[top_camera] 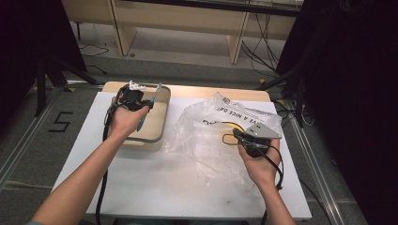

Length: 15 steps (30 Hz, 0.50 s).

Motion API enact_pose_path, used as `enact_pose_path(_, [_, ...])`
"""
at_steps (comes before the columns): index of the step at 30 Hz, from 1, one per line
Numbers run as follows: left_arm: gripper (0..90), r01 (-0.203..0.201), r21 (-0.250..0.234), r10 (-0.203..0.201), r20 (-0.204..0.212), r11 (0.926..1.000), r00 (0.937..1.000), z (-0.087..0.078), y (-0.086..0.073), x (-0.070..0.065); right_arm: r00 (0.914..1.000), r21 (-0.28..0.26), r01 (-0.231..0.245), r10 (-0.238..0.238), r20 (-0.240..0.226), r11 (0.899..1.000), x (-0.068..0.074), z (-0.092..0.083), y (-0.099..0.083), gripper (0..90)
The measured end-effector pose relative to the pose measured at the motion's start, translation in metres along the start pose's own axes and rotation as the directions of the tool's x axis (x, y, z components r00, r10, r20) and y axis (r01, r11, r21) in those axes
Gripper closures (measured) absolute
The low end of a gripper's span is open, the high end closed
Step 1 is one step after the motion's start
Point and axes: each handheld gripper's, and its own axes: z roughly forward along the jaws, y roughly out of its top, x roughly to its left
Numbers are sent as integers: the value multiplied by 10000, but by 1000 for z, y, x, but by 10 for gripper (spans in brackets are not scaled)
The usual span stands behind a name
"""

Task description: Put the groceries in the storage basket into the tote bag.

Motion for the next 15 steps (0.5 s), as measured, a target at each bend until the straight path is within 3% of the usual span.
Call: enact_pose_path(15, [789, -79, -248, 92, 511, 9997, 9987, -14, -3, -9, 10000, 35, -4, 4, -12, 10000, 1, 0, 0, 900])
